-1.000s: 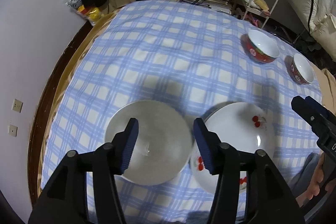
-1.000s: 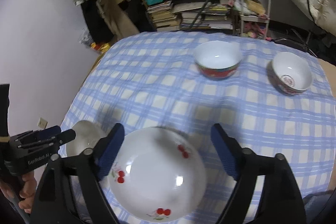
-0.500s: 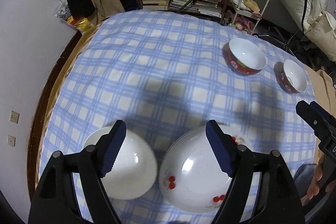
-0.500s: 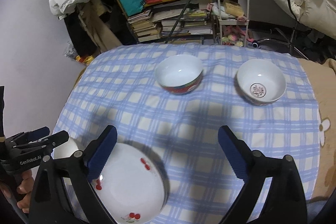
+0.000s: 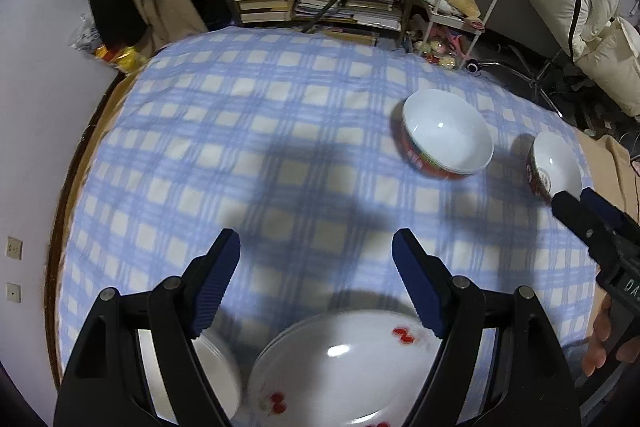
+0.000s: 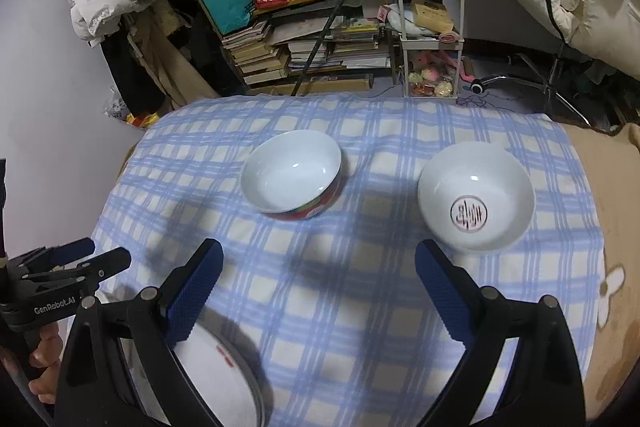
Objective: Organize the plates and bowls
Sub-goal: 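Move both grippers to a second plain white bowl and close on its rim, then lift the second white bowl with both grippers and carry it over the first bowl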
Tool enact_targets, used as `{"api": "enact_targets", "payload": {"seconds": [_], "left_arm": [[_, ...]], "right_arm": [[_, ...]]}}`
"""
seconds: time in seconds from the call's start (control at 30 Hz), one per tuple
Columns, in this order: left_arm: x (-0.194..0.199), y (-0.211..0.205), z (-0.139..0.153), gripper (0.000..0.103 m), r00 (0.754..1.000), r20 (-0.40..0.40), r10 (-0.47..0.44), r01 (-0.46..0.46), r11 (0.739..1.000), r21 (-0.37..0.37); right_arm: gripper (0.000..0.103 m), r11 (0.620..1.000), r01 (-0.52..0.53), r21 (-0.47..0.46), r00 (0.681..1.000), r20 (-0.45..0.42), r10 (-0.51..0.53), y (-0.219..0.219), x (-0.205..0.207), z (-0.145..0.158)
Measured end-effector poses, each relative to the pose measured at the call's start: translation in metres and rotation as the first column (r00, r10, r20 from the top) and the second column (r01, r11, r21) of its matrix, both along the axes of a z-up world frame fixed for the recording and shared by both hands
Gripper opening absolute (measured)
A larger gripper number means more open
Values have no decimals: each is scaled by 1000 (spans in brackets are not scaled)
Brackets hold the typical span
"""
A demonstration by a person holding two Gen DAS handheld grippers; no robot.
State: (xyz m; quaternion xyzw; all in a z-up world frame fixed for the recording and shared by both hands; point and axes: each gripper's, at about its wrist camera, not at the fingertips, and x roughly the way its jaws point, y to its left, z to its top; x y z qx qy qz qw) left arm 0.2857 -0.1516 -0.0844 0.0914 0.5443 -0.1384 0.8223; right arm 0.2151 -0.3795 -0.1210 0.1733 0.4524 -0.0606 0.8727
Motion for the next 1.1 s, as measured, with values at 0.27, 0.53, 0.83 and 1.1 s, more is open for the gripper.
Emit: {"api": "enact_targets", "payload": {"seconds": [0.27,0.53,0.83,1.1], "left_arm": [[44,-39,-15,78,1000,-22,-22,22,999,-28],[73,-74,-32,78,999,-32,-39,38,999,-15],[88,-96,-65,54,992,-111,-53,54,998,9],[93,-101,-85,9,977,-210,-30,17,998,-65]], "right_arm": [[94,1000,-27,-7,1000,-11,27,-19,40,-9],[71,997,-28,78,999,-42,32,-38,75,-29],[35,988,-50,147,991,-114,67,-40,106,-60],[19,986,-86,144,977,-183,112,-31,120,-81]]}}
